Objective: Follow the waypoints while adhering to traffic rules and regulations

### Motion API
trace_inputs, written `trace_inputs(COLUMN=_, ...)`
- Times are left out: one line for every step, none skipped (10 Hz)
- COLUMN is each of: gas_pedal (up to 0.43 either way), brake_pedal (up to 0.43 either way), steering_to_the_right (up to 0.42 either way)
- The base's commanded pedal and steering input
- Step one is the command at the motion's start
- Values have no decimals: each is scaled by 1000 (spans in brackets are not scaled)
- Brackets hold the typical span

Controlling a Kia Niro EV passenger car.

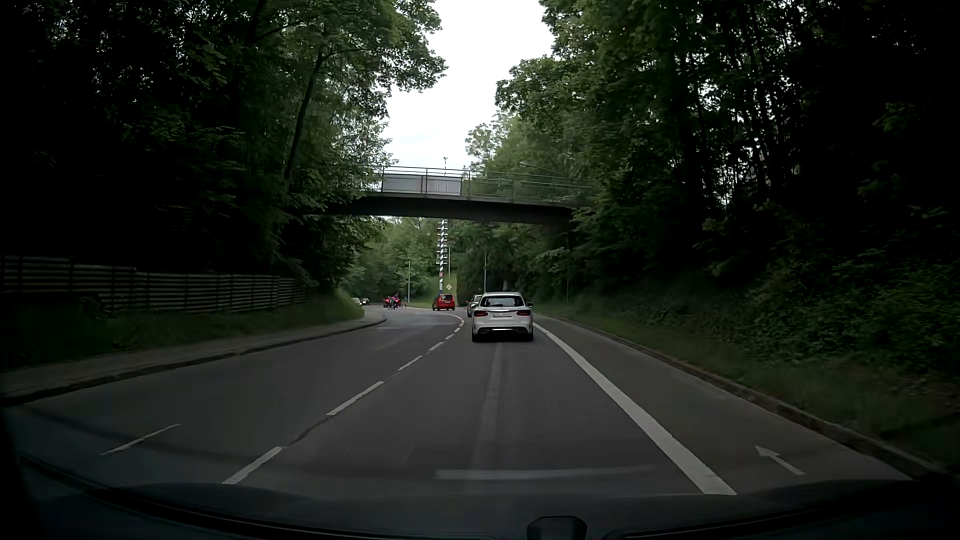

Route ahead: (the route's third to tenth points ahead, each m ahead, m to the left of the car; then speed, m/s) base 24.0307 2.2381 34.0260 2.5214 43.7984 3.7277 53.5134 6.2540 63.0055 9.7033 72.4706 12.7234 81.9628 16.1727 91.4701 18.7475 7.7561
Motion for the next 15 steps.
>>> trace_inputs(gas_pedal=0, brake_pedal=171, steering_to_the_right=-2)
trace_inputs(gas_pedal=0, brake_pedal=159, steering_to_the_right=-2)
trace_inputs(gas_pedal=0, brake_pedal=146, steering_to_the_right=-2)
trace_inputs(gas_pedal=0, brake_pedal=140, steering_to_the_right=-2)
trace_inputs(gas_pedal=0, brake_pedal=140, steering_to_the_right=-2)
trace_inputs(gas_pedal=0, brake_pedal=146, steering_to_the_right=-2)
trace_inputs(gas_pedal=0, brake_pedal=140, steering_to_the_right=-2)
trace_inputs(gas_pedal=0, brake_pedal=134, steering_to_the_right=-2)
trace_inputs(gas_pedal=0, brake_pedal=140, steering_to_the_right=-2)
trace_inputs(gas_pedal=0, brake_pedal=140, steering_to_the_right=-5)
trace_inputs(gas_pedal=0, brake_pedal=140, steering_to_the_right=-13)
trace_inputs(gas_pedal=0, brake_pedal=140, steering_to_the_right=-17)
trace_inputs(gas_pedal=0, brake_pedal=134, steering_to_the_right=-14)
trace_inputs(gas_pedal=0, brake_pedal=134, steering_to_the_right=-8)
trace_inputs(gas_pedal=0, brake_pedal=134, steering_to_the_right=-7)
